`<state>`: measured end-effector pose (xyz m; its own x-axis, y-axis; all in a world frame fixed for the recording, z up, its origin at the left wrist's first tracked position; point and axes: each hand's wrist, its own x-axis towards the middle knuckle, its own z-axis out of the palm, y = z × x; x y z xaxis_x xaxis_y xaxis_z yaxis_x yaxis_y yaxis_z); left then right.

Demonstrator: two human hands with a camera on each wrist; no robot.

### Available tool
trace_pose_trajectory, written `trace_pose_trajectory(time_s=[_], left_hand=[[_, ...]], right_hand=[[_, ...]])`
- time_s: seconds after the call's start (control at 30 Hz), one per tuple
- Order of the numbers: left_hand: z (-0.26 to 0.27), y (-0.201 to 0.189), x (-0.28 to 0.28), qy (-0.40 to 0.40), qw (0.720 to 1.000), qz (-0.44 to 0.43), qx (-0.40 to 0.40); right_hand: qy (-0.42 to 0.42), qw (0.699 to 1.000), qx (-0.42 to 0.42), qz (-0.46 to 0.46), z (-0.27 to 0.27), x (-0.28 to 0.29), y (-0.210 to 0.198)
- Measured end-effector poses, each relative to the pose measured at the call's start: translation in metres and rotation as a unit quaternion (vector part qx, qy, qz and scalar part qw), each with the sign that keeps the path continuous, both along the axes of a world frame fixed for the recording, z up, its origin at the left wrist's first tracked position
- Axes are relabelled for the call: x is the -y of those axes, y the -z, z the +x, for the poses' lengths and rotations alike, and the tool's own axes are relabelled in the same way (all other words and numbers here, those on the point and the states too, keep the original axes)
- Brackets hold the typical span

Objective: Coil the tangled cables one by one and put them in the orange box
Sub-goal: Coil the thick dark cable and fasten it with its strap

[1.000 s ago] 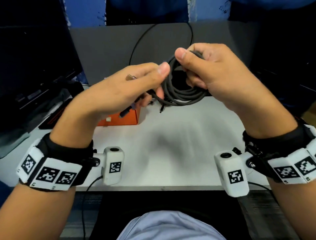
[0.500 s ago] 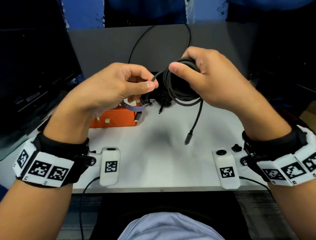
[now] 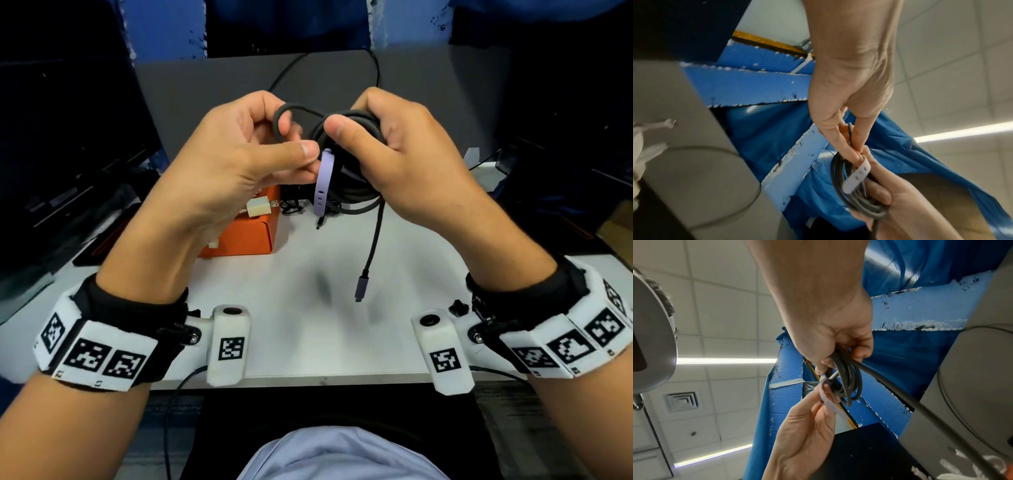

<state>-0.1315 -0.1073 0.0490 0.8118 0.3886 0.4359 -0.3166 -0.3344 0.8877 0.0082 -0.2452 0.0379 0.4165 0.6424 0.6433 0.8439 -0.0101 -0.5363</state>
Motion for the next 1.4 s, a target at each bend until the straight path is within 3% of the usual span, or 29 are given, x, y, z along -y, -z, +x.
trace_pose_trajectory(time_s=[0.1,0.17,0.37,0.47,0.6,0.8,0.87,0.93,1.03,1.3,1.4], left_hand=[[0.000,0.002,0.003,-0.088,0.988,0.125,-0.001],[-0.001,0.002,0.005,-0.112,0.981,0.158,0.001],[-0.008,-0.003,0.010,-0.039,0.998,0.040,0.026],[-0.009,-0.001,0.018,-0.072,0.995,0.054,0.054],[-0.008,0.003,0.031,-0.205,0.951,0.218,0.074],[-0.001,0.009,0.022,-0.264,0.912,0.309,-0.052],[0.003,0.011,0.013,-0.238,0.918,0.311,-0.064],[0.006,0.013,0.007,-0.161,0.944,0.281,-0.061],[0.011,0.015,0.007,-0.057,0.975,0.215,-0.003],[0.018,0.020,0.009,-0.075,0.971,0.229,0.000],[0.016,0.021,0.011,-0.096,0.956,0.279,0.005]], right_hand=[[0.000,1.000,-0.014,0.008,-0.003,0.000,0.001],[0.016,1.000,-0.006,0.013,-0.005,-0.001,0.002],[0.062,0.994,0.054,0.066,-0.021,0.000,0.006],[0.069,0.991,0.060,0.102,-0.027,-0.002,0.010],[0.078,0.984,0.066,0.143,-0.032,-0.003,0.013],[-0.013,0.995,-0.046,0.091,-0.025,-0.004,0.008],[-0.064,0.993,-0.080,0.060,-0.023,-0.006,0.009],[-0.089,0.992,-0.076,0.037,-0.023,-0.007,0.008],[-0.125,0.987,-0.094,0.043,-0.024,-0.003,0.006],[-0.112,0.990,-0.087,0.006,-0.016,0.001,0.001],[-0.125,0.987,-0.100,0.005,-0.009,0.004,-0.003]])
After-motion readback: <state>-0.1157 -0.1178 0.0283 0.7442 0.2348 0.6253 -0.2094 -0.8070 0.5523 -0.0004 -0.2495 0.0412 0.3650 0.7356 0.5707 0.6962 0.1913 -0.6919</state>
